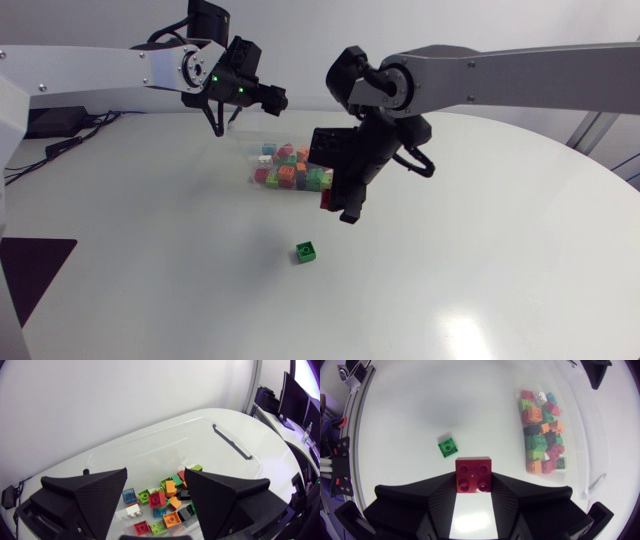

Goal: Place the duplo bricks in the container

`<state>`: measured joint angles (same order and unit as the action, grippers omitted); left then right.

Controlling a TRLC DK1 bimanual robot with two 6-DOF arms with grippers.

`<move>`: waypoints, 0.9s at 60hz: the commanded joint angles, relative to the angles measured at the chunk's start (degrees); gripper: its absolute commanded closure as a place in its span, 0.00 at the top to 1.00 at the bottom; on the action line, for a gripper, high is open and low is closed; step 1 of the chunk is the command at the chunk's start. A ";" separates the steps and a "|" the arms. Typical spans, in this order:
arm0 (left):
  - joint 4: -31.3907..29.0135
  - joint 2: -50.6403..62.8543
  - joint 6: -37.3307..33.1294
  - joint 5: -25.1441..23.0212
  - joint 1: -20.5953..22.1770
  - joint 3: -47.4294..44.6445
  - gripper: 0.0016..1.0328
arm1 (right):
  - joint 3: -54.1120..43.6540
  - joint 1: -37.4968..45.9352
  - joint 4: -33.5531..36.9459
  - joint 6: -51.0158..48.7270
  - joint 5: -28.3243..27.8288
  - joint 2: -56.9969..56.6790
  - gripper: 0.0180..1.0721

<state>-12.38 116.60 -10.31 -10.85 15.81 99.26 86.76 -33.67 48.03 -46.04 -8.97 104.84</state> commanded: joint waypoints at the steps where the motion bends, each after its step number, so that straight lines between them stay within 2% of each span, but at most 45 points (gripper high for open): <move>1: -0.98 0.65 -0.33 0.22 0.01 0.93 0.95 | -0.36 1.06 0.57 1.39 -0.26 -2.18 0.21; 7: -3.53 -2.78 -2.79 0.13 0.01 -2.14 0.95 | 1.66 2.29 0.57 2.18 -0.70 -3.06 0.21; 18: -4.58 -14.73 -11.40 0.04 0.89 -15.68 0.95 | 5.70 4.84 -0.04 4.12 -2.54 -3.32 0.21; 19: -5.55 -17.28 -13.95 -0.22 1.41 -18.49 0.95 | 6.75 5.63 -0.39 4.82 -2.98 -2.97 0.21; 29: -9.68 -24.75 -21.42 -2.07 3.17 -27.19 0.95 | 10.09 7.22 -3.12 8.07 -3.68 -1.30 0.21; 45: -15.74 -24.22 -30.12 -2.16 7.74 -32.55 0.95 | 15.81 8.53 -8.83 14.23 -4.04 2.13 0.21; 54: -16.71 -20.36 -32.50 -2.16 10.20 -33.17 0.95 | 18.88 9.85 -11.82 17.74 -5.00 4.32 0.21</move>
<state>-28.08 93.21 -40.38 -12.21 24.80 67.40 103.24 -24.84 37.65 -31.18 -13.50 106.94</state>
